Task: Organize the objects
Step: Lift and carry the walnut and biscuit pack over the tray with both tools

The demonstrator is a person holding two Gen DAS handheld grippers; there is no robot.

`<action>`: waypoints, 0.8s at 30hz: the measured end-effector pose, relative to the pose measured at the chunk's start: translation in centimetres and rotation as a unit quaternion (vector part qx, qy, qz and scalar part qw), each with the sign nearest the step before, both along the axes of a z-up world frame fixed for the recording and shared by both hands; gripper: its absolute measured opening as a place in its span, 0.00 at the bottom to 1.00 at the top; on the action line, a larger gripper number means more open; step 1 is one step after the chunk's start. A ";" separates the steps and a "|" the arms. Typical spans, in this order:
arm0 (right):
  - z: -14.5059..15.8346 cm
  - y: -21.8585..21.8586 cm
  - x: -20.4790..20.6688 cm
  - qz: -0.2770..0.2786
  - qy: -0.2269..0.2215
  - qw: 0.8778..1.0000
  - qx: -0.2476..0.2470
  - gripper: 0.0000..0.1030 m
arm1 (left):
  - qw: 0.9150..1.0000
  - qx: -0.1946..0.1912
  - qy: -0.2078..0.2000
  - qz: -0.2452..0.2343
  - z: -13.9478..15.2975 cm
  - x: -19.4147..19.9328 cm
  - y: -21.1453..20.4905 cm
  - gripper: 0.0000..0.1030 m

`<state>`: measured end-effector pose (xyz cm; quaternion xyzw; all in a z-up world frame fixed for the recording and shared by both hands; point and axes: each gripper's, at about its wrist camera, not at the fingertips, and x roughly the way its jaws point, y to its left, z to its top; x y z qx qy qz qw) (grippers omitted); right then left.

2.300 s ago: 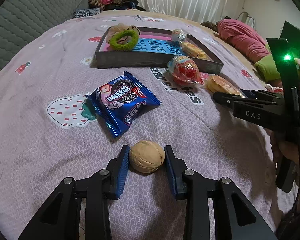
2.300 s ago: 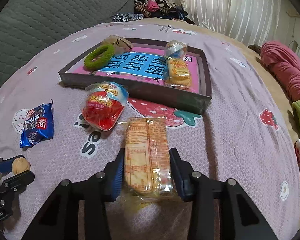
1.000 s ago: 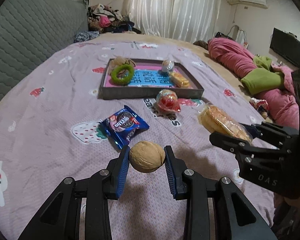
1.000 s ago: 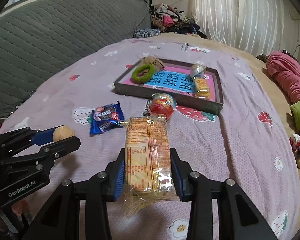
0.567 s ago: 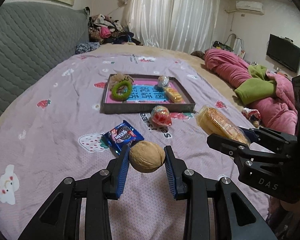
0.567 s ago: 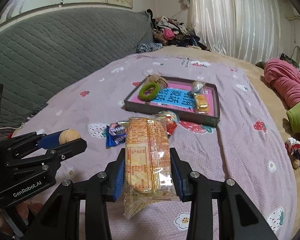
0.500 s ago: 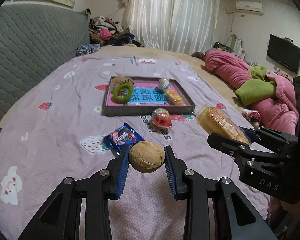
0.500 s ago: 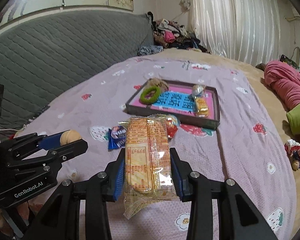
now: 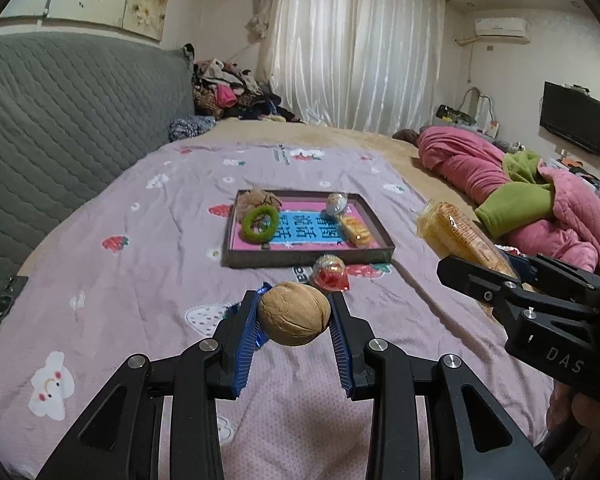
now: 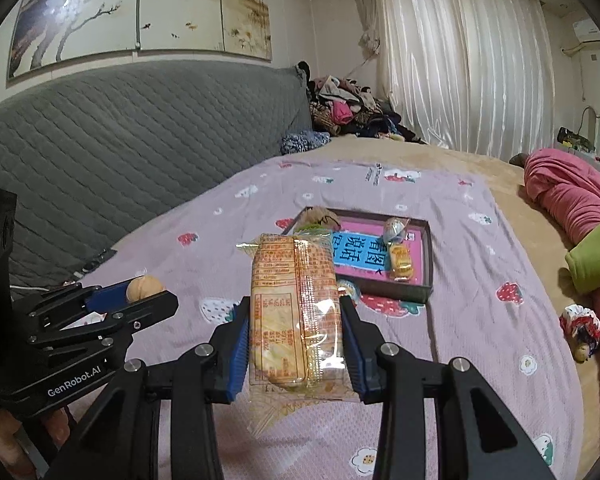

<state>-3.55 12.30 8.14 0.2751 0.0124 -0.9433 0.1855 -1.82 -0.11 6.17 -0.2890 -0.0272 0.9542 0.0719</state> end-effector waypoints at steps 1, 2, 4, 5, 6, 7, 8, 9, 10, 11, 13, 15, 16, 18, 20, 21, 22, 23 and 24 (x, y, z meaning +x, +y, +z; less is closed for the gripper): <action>0.1 0.0 0.1 0.000 0.002 1.000 -0.001 0.40 | 1.000 0.001 0.004 0.001 0.2 0.0 0.0 0.34; 0.3 0.0 0.1 -0.002 0.005 1.000 -0.003 0.40 | 1.000 0.001 0.006 0.002 0.4 0.0 0.0 0.34; 0.6 0.0 0.3 -0.007 0.011 1.000 -0.002 0.40 | 1.000 0.001 0.010 0.000 0.8 -0.1 0.1 0.34; 0.7 0.1 0.3 -0.010 0.015 1.000 0.001 0.40 | 1.000 0.000 0.012 0.000 1.0 -0.2 0.2 0.34; 0.9 0.1 0.3 -0.015 0.021 1.000 0.006 0.40 | 1.000 0.000 0.014 -0.001 1.2 -0.3 0.3 0.34; 1.0 0.1 0.3 -0.018 0.023 1.000 0.009 0.40 | 1.000 0.000 0.015 0.000 1.3 -0.5 0.3 0.34; 1.0 0.1 0.2 -0.022 0.027 0.999 0.010 0.40 | 1.000 0.000 0.016 -0.002 1.4 -0.7 0.4 0.34; 1.2 0.3 0.2 -0.026 0.029 0.999 0.006 0.40 | 1.000 0.000 0.016 -0.004 1.5 -0.9 0.4 0.34; 1.3 0.5 0.1 -0.027 0.030 0.999 0.000 0.40 | 1.000 -0.003 0.017 -0.004 1.7 -1.1 0.6 0.34; 1.4 0.6 0.1 -0.028 0.031 0.999 -0.002 0.40 | 1.000 -0.003 0.019 -0.005 1.9 -1.3 0.6 0.34; 1.6 0.9 0.0 -0.035 0.037 0.999 -0.002 0.40 | 1.000 -0.005 0.022 -0.007 2.2 -1.7 0.9 0.34; 1.8 1.2 0.0 -0.041 0.043 0.998 -0.002 0.40 | 1.000 -0.008 0.026 -0.008 2.5 -2.1 1.1 0.34; 1.9 1.5 0.0 -0.044 0.045 0.998 -0.002 0.40 | 1.000 -0.007 0.028 -0.009 2.7 -2.4 1.1 0.34; 2.0 1.8 -0.1 -0.049 0.047 0.998 -0.004 0.40 | 0.999 -0.007 0.031 -0.010 2.9 -2.8 1.2 0.34; 2.0 2.2 -0.3 -0.055 0.047 0.997 -0.003 0.40 | 0.999 -0.007 0.034 -0.011 3.0 -3.2 1.2 0.34; 2.0 2.3 -0.4 -0.058 0.047 0.997 -0.004 0.40 | 0.999 -0.007 0.033 -0.013 3.0 -3.4 1.2 0.34; 2.0 2.5 -0.5 -0.060 0.047 0.997 -0.005 0.40 | 0.999 -0.006 0.033 -0.014 3.0 -3.5 1.3 0.34; 2.0 2.6 -0.5 -0.062 0.046 0.997 -0.006 0.40 | 0.999 -0.006 0.034 -0.015 3.0 -3.8 1.4 0.34; 1.9 2.8 -0.7 -0.065 0.046 0.997 -0.006 0.40 | 0.999 -0.006 0.034 -0.016 3.0 -4.0 1.4 0.34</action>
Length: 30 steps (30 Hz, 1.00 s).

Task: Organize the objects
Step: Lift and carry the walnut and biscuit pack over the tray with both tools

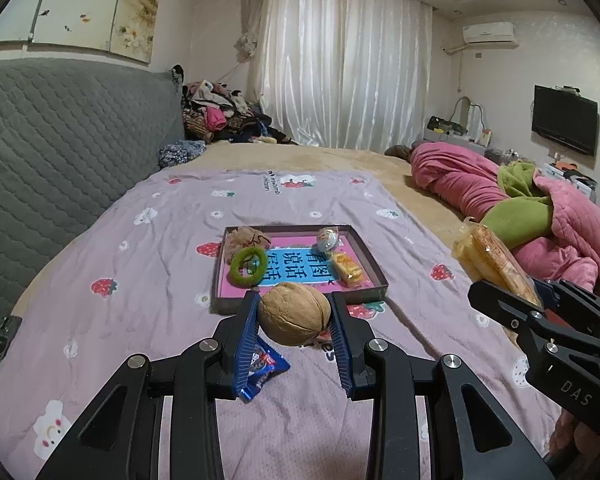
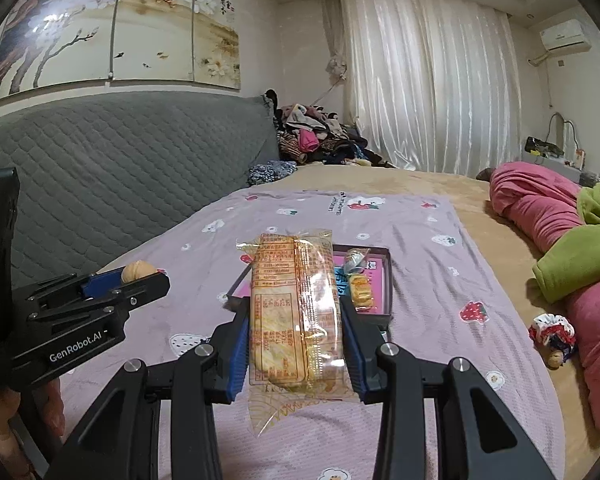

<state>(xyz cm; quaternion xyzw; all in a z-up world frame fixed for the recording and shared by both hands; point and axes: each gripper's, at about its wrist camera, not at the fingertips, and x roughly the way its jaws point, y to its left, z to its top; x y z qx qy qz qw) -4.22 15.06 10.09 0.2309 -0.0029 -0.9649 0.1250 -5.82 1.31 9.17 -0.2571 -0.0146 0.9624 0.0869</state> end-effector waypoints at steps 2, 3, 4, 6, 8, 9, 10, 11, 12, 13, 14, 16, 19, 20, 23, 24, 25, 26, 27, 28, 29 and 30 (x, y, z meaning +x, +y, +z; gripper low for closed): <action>-0.1 0.2 -0.2 -0.002 -0.002 1.000 -0.002 0.40 | 1.000 -0.001 0.002 -0.002 0.0 -0.5 0.1 0.34; -0.1 0.3 -0.4 -0.003 -0.002 1.000 -0.003 0.40 | 1.000 -0.001 0.002 -0.004 0.0 -0.8 0.1 0.34; -0.1 0.4 -0.6 -0.004 -0.003 1.000 -0.004 0.40 | 1.000 0.000 0.002 -0.005 0.0 -1.2 0.1 0.34; 0.0 0.6 -1.2 -0.002 -0.004 1.000 -0.006 0.40 | 1.000 -0.002 0.001 -0.008 0.0 -2.0 0.2 0.34; 0.3 0.7 -2.0 -0.005 -0.005 1.000 -0.008 0.40 | 1.000 -0.007 0.002 -0.010 0.1 -3.0 0.3 0.34; 0.5 0.8 -2.3 -0.006 -0.004 1.000 -0.010 0.40 | 1.000 -0.009 0.001 -0.011 0.2 -3.5 0.3 0.34; 0.7 0.8 -2.9 -0.007 -0.006 1.000 -0.012 0.40 | 1.000 -0.010 0.001 -0.013 0.3 -4.0 0.3 0.34; 0.8 0.8 -3.3 -0.004 -0.007 1.000 -0.014 0.40 | 1.000 -0.011 0.002 -0.014 0.4 -4.5 0.4 0.34; 0.9 0.7 -3.9 -0.004 -0.007 1.000 -0.016 0.40 | 1.000 -0.014 0.003 -0.015 0.5 -5.0 0.4 0.34; 1.0 0.6 -4.5 -0.003 -0.008 1.000 -0.014 0.40 | 1.000 -0.017 0.004 -0.015 0.6 -5.5 0.4 0.34; 1.1 0.4 -5.1 -0.003 -0.008 1.000 -0.009 0.40 | 1.000 -0.018 0.005 -0.015 0.7 -6.1 0.4 0.34; 1.0 0.2 -6.4 -0.003 -0.011 1.000 -0.004 0.40 | 1.000 -0.019 0.004 -0.015 0.7 -7.7 0.3 0.34; 0.5 -0.3 -8.7 -0.003 -0.017 1.000 0.001 0.40 | 1.000 -0.025 0.003 -0.012 0.5 -10.0 0.3 0.34; 0.3 -0.4 -9.5 -0.004 -0.020 1.000 0.003 0.40 | 1.000 -0.024 0.002 -0.012 0.4 -10.7 0.4 0.34; -0.3 -0.8 -11.9 -0.002 -0.027 1.000 0.003 0.40 | 1.000 -0.024 -0.002 -0.011 -0.1 -13.2 0.3 0.34; -0.5 -0.9 -12.6 -0.002 -0.028 1.000 0.004 0.40 | 1.000 -0.023 -0.004 -0.012 -0.4 -14.1 0.3 0.34; -0.8 -1.1 -13.5 -0.001 -0.032 0.999 0.005 0.40 | 1.000 -0.021 -0.007 -0.013 -0.7 -15.2 0.2 0.34; -1.1 -1.2 -14.3 0.000 -0.035 0.999 0.004 0.40 | 1.000 -0.022 -0.010 -0.014 -0.9 -16.1 0.2 0.34; -1.3 -1.3 -15.1 0.001 -0.037 0.999 0.003 0.40 | 1.000 -0.021 -0.011 -0.012 -1.2 -17.1 0.1 0.34; -1.6 -1.5 -16.0 0.002 -0.040 0.999 0.003 0.40 | 1.000 -0.020 -0.014 -0.012 -1.6 -18.1 0.0 0.34; -1.9 -1.7 -17.1 0.002 -0.043 0.999 0.002 0.40 | 1.000 -0.019 -0.017 -0.011 -1.9 -19.1 -0.2 0.34; -2.1 -1.8 -17.8 0.003 -0.044 0.999 -0.001 0.40 | 1.000 -0.017 -0.020 -0.008 -2.4 -20.4 -0.4 0.34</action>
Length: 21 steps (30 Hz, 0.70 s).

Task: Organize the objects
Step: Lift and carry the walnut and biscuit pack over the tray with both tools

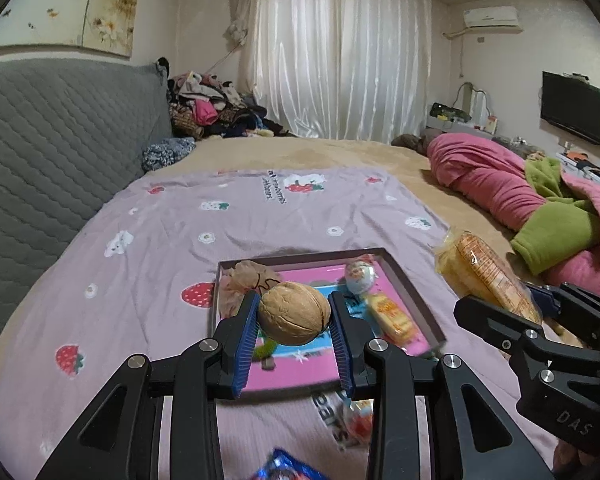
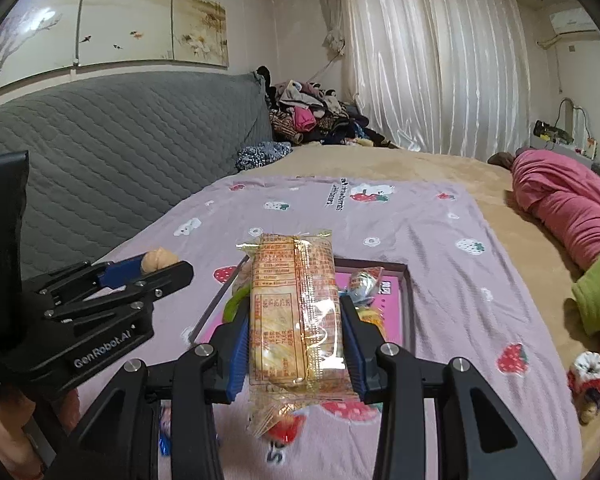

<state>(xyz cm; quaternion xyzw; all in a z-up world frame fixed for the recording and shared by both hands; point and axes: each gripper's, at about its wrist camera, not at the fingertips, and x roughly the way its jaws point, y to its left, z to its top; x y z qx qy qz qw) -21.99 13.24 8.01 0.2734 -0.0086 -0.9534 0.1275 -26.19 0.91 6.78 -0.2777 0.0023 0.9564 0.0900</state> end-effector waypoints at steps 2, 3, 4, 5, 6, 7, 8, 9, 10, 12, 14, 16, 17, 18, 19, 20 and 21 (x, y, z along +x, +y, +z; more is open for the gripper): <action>-0.6 -0.4 -1.8 0.003 -0.005 1.000 -0.003 0.40 | 1.000 -0.001 -0.009 0.000 -0.9 -2.0 -0.4 0.34; -0.9 -0.6 -2.6 0.004 -0.006 1.000 -0.003 0.40 | 1.000 -0.001 -0.013 -0.001 -1.3 -2.8 -0.5 0.34; -1.2 -0.7 -3.5 0.004 -0.007 1.000 -0.003 0.40 | 1.000 0.000 -0.015 -0.001 -1.7 -3.6 -0.7 0.34; -1.6 -1.0 -4.2 0.005 -0.009 1.000 -0.002 0.40 | 1.000 -0.002 -0.019 0.003 -2.3 -4.5 -0.9 0.34; -2.0 -1.2 -5.0 0.006 -0.011 1.000 0.001 0.40 | 1.000 -0.002 -0.023 0.004 -2.8 -5.2 -1.0 0.34; -2.6 -1.5 -5.9 0.007 -0.013 1.000 0.007 0.40 | 1.000 0.000 -0.028 0.003 -3.4 -6.0 -1.2 0.34; -3.1 -1.6 -6.5 0.007 -0.016 1.000 0.011 0.40 | 0.999 0.000 -0.034 0.002 -4.0 -6.6 -1.2 0.34; -3.5 -1.8 -7.0 0.008 -0.019 1.000 0.015 0.40 | 0.999 -0.001 -0.036 0.001 -4.5 -7.0 -1.3 0.34; -4.1 -2.0 -7.8 0.009 -0.024 0.999 0.020 0.40 | 0.999 0.000 -0.038 0.003 -5.1 -7.4 -1.3 0.34; -5.3 -2.5 -9.1 0.011 -0.032 0.999 0.029 0.40 | 0.999 0.004 -0.047 0.000 -6.6 -8.3 -1.5 0.34; -6.6 -2.9 -10.2 0.011 -0.042 0.998 0.037 0.40 | 0.999 -0.002 -0.052 0.001 -8.0 -9.0 -1.5 0.34; -7.9 -2.9 -11.1 0.014 -0.049 0.998 0.033 0.40 | 0.998 -0.011 -0.054 0.004 -9.4 -9.4 -1.5 0.34; -8.5 -2.9 -11.4 0.016 -0.051 0.998 0.031 0.40 | 0.998 -0.016 -0.055 0.001 -9.9 -9.6 -1.5 0.34; -9.2 -2.9 -11.7 0.019 -0.054 0.998 0.030 0.40 | 0.998 -0.022 -0.057 0.002 -10.3 -9.8 -1.5 0.34; -9.9 -3.0 -12.1 0.023 -0.058 0.998 0.030 0.40 | 0.998 -0.025 -0.059 0.005 -10.7 -10.0 -1.5 0.34; -10.7 -3.1 -12.5 0.024 -0.064 0.997 0.033 0.40 | 0.998 -0.027 -0.063 0.000 -11.2 -10.4 -1.4 0.34; -11.6 -3.1 -13.0 0.020 -0.072 0.996 0.038 0.40 | 0.997 -0.029 -0.068 0.001 -11.6 -10.6 -1.4 0.34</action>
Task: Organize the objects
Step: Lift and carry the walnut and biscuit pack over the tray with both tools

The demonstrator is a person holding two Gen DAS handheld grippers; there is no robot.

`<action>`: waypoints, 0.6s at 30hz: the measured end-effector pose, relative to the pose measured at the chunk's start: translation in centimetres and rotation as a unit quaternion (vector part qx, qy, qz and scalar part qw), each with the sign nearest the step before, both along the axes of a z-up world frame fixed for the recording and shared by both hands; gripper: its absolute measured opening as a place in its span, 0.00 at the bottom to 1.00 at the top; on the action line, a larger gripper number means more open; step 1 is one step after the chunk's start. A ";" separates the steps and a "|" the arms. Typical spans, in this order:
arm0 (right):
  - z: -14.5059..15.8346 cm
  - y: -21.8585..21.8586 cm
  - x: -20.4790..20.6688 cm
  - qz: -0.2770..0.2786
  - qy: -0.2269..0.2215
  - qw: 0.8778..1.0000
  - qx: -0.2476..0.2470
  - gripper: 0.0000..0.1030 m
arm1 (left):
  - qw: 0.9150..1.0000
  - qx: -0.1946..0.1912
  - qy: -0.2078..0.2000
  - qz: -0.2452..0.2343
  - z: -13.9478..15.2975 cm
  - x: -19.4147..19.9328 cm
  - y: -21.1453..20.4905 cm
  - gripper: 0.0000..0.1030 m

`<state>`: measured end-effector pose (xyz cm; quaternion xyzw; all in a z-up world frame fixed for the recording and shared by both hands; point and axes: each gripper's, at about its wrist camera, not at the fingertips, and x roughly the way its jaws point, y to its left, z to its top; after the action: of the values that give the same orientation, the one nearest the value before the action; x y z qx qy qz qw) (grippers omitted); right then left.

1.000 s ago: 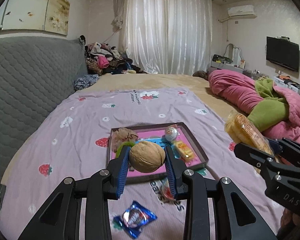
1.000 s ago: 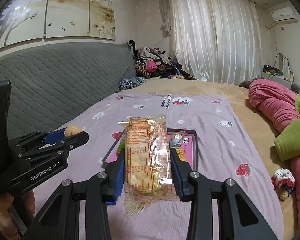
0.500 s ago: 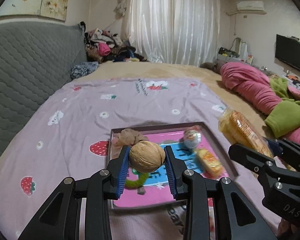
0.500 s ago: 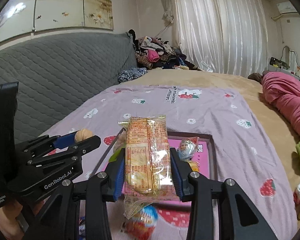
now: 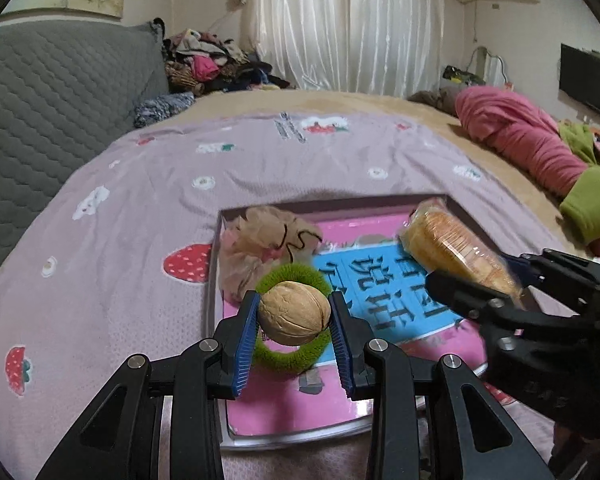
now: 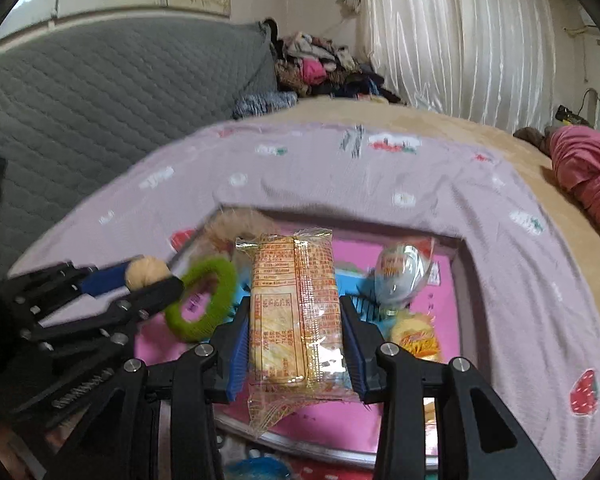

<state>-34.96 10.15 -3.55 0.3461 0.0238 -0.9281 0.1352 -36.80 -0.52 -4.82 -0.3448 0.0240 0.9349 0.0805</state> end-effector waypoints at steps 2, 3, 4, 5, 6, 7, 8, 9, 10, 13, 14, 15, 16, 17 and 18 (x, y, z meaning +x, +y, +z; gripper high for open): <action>-1.1 0.2 -0.7 0.001 -0.011 1.000 0.003 0.40 | 1.000 -0.002 -0.007 0.002 -0.6 -0.5 -0.2 0.34; -1.7 0.1 -1.0 0.003 -0.019 1.000 0.004 0.40 | 1.000 -0.004 -0.010 0.003 -0.9 -0.5 -0.2 0.34; -1.9 0.1 -1.1 0.006 -0.023 1.000 0.005 0.40 | 1.000 -0.006 -0.013 0.003 -1.1 -0.7 -0.2 0.34; -2.2 0.0 -1.1 0.010 -0.026 1.000 0.007 0.40 | 1.000 -0.006 -0.016 0.005 -1.3 -0.9 -0.3 0.34; -2.4 0.0 -1.2 0.010 -0.029 1.000 0.008 0.40 | 1.000 -0.005 -0.021 0.005 -1.5 -1.1 -0.4 0.34; -2.6 0.1 -1.2 0.008 -0.031 0.999 0.009 0.40 | 1.000 -0.004 -0.023 0.006 -1.7 -1.1 -0.5 0.34; -2.7 0.2 -1.1 0.007 -0.034 0.999 0.009 0.40 | 1.000 -0.006 -0.024 0.007 -1.8 -1.2 -0.5 0.34; -2.8 0.2 -1.2 0.006 -0.037 0.999 0.011 0.40 | 1.000 -0.008 -0.026 0.006 -1.9 -1.2 -0.4 0.34; -3.0 0.3 -1.2 0.004 -0.041 0.999 0.013 0.40 | 1.000 -0.007 -0.030 0.003 -2.1 -1.2 -0.3 0.34; -3.6 0.2 -1.4 0.005 -0.056 0.998 0.022 0.40 | 0.999 -0.008 -0.036 -0.004 -2.4 -1.2 0.0 0.34; -3.8 0.2 -1.5 0.004 -0.059 0.998 0.025 0.40 | 0.999 -0.009 -0.036 -0.005 -2.5 -1.2 0.1 0.34; -4.0 0.2 -1.7 0.004 -0.061 0.998 0.026 0.40 | 0.999 -0.011 -0.037 -0.006 -2.6 -1.2 0.3 0.34; -4.3 0.1 -1.7 0.005 -0.065 0.997 0.028 0.40 | 0.999 -0.011 -0.038 -0.006 -2.6 -1.2 0.3 0.34; -4.4 0.2 -1.8 0.003 -0.067 0.997 0.029 0.40 | 0.999 -0.012 -0.040 -0.006 -2.7 -1.2 0.3 0.34; -4.6 0.2 -1.9 0.002 -0.069 0.997 0.031 0.40 | 0.999 -0.012 -0.043 -0.007 -2.9 -1.3 0.3 0.34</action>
<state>-36.84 10.32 -8.15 0.4136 0.0434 -0.9004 0.1279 -38.09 -0.26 -7.69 -0.3851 0.0343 0.9184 0.0838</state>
